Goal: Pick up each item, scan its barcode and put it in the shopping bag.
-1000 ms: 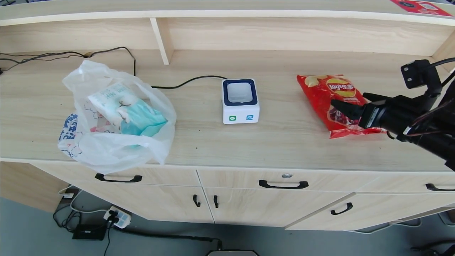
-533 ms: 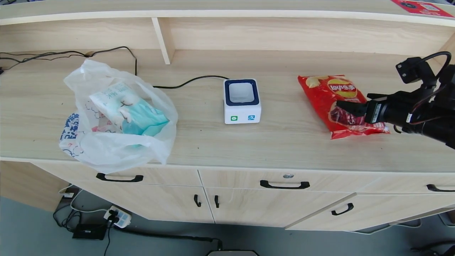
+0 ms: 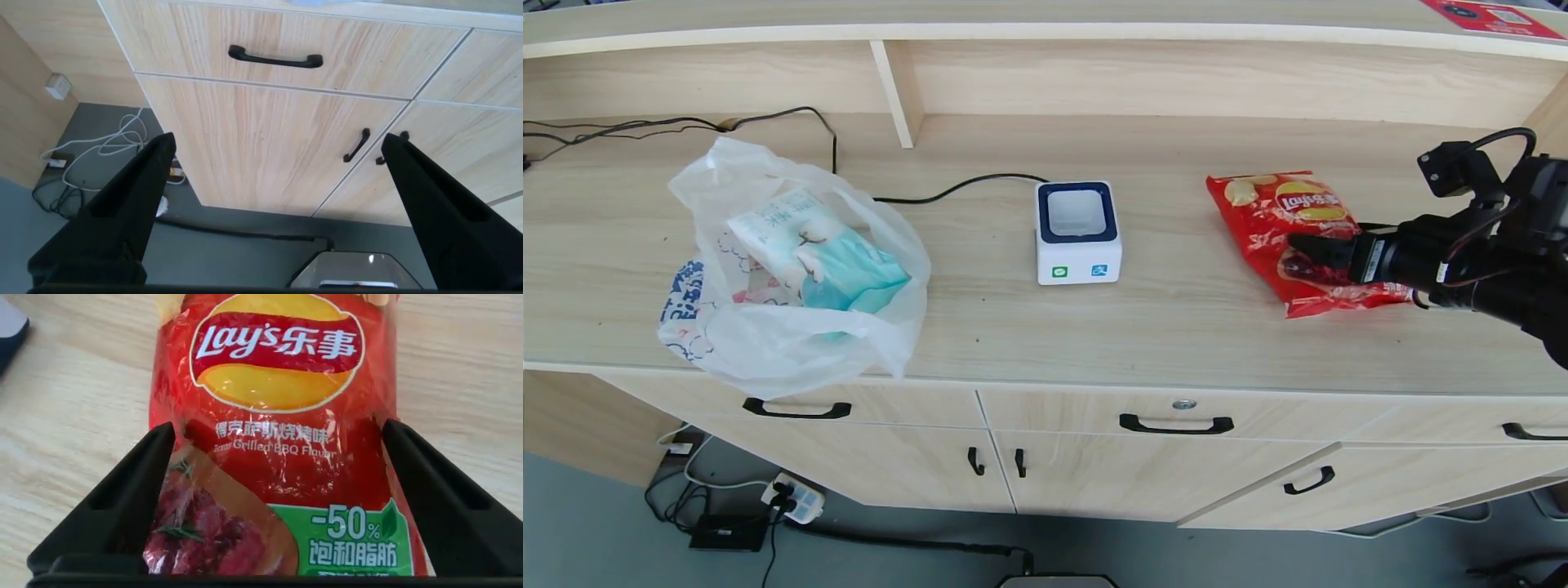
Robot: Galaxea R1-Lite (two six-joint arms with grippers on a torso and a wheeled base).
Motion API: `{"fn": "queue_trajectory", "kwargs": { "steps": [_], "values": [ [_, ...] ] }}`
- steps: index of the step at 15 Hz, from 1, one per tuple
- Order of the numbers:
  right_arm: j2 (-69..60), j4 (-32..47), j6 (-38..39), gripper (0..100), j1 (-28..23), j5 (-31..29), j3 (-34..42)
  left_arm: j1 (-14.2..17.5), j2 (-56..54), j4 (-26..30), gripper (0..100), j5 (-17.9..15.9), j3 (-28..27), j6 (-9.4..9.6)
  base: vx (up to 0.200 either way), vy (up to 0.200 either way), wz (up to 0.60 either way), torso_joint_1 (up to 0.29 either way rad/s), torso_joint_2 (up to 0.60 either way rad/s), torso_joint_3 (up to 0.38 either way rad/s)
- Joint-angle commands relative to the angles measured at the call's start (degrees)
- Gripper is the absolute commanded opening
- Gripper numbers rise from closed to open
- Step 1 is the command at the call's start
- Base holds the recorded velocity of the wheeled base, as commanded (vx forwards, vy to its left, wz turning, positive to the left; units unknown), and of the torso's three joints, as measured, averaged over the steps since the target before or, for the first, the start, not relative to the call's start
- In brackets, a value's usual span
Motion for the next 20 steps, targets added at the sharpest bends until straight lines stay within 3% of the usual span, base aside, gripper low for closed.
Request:
{"fn": "queue_trajectory", "kwargs": {
  "steps": [1,6,7,8,14,18,20],
  "values": [
    [1.7,-0.32,-0.32,100,0.41,0.1,-1.06,0.02,0.09,-0.09,100,-0.06,0.0,0.14,0.0,0.0,0.0,0.0,0.0,0.0],
    [3.54,-1.55,-2.43,100,1.73,-1.13,-1.94,0.02,0.09,-0.26,100,0.02,0.0,0.32,0.0,0.0,0.0,0.0,0.0,0.0],
    [3.28,-1.9,-3.05,0,3.14,-3.68,-2.11,0.02,0.09,-0.26,100,0.02,0.0,0.32,0.0,0.0,0.0,0.0,0.0,0.0],
    [2.93,-1.99,-2.08,0,4.19,-6.49,-1.5,0.02,0.09,-0.26,100,0.02,0.0,0.32,0.0,0.0,0.0,0.0,0.0,0.0],
    [1.78,-13.15,-0.41,0,6.91,-7.11,0.7,0.02,0.09,-0.26,100,0.02,0.0,-0.12,0.0,0.0,0.0,0.0,0.0,0.0],
    [-4.98,-15.34,2.14,0,8.15,-7.19,4.92,0.02,0.09,-0.17,100,0.02,0.0,-0.12,0.0,0.0,0.0,0.0,0.0,0.0],
    [-13.6,-15.34,6.79,0,13.15,-6.84,8.61,0.02,0.09,-0.17,100,0.02,0.0,-0.21,0.0,0.0,0.0,0.0,0.0,0.0]
  ]
}}
